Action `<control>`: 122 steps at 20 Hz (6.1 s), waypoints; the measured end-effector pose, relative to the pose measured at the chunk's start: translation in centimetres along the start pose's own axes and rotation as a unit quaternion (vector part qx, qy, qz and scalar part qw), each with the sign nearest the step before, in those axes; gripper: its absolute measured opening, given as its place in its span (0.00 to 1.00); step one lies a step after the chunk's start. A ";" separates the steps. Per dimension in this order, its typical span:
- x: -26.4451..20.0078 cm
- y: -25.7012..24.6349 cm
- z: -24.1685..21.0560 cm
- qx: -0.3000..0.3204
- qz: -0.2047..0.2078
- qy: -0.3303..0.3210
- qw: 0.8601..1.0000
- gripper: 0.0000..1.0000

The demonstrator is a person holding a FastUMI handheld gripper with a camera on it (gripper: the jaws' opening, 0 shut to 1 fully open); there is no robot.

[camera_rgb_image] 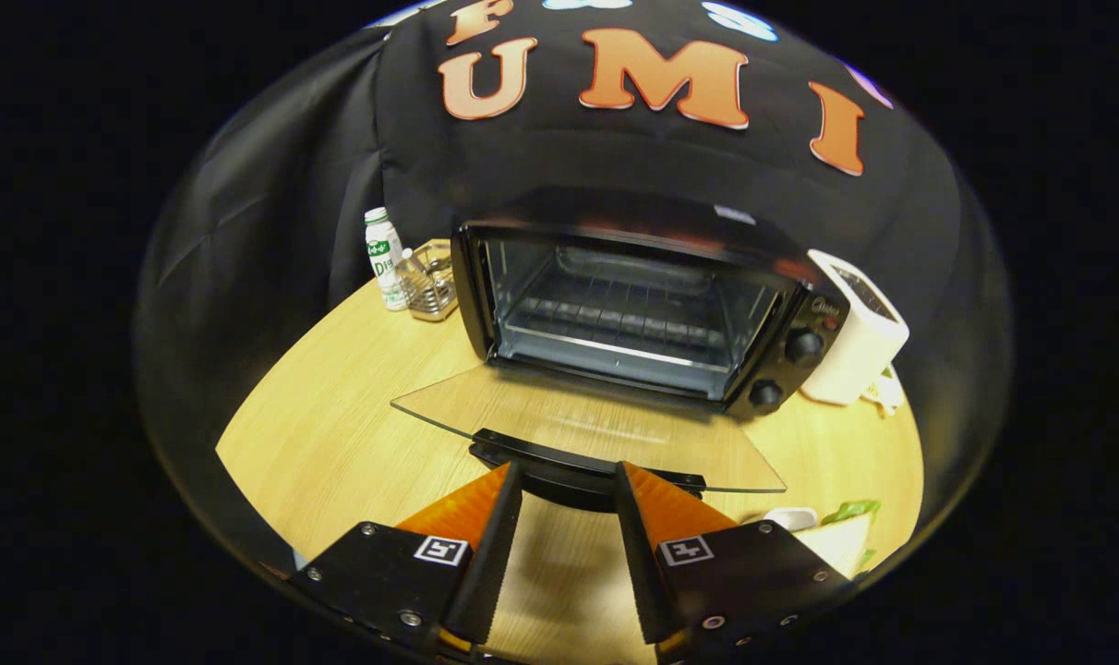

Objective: Open the toaster oven, put the food inside, and close the toaster oven door.

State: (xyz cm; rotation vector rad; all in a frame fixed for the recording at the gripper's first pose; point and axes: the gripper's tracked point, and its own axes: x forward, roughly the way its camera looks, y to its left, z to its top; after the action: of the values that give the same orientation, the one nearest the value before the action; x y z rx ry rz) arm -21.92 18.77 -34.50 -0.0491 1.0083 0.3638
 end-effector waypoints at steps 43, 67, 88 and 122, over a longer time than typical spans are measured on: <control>-5.5 -24.6 -9.7 0.216 0.099 0.139 0.961 0.97; -5.9 -15.9 1.6 0.411 0.203 0.048 0.887 0.39; 9.8 -5.3 11.9 0.552 0.192 -0.120 0.803 0.39; 3.8 -4.3 0.2 0.228 0.060 0.033 0.971 0.91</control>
State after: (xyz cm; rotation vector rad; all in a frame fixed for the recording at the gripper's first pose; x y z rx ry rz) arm -18.60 15.84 -38.14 0.4185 1.1427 0.2337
